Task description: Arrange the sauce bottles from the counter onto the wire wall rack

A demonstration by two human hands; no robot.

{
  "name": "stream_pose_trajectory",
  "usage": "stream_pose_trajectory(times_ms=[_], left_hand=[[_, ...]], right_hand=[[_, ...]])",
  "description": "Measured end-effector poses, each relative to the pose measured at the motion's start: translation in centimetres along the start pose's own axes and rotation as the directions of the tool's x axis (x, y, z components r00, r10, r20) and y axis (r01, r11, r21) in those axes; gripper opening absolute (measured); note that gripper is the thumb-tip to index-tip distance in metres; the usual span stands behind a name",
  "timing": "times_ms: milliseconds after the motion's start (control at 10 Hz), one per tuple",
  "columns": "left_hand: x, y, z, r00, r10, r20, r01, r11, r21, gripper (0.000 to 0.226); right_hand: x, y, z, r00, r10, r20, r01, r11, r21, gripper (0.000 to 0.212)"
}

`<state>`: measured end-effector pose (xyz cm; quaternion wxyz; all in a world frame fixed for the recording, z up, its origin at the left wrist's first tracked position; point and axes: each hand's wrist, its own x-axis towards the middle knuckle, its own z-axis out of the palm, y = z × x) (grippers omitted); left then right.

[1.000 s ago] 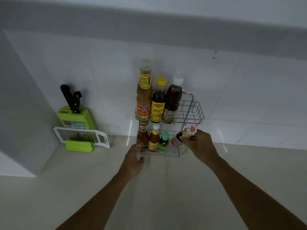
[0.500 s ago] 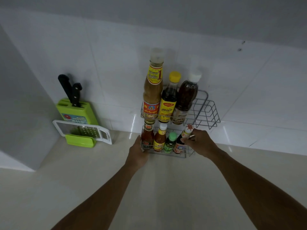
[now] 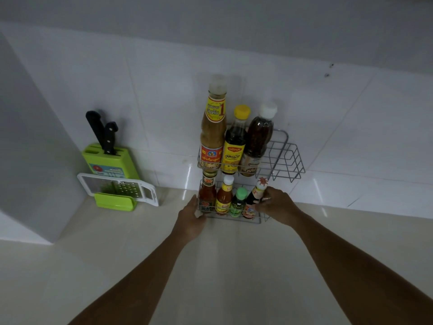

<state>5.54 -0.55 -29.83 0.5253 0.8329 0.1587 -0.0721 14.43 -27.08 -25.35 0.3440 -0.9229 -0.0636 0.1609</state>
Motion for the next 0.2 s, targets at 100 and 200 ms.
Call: stream_pose_trajectory(times_ms=[100,200], left_hand=[[-1.5,-1.1,-1.4,0.999,-0.027,0.043,0.029,0.998,-0.054,0.072],[-2.9,-1.6,-1.9,0.999,-0.040,0.010,0.041,0.995,-0.086,0.058]], right_hand=[[-2.3,1.6,0.5,0.996,0.086,0.015,-0.086,0.996,0.035,0.089],[-4.2,2.5,0.6,0.992,0.129,0.004,-0.129,0.992,-0.009,0.092]])
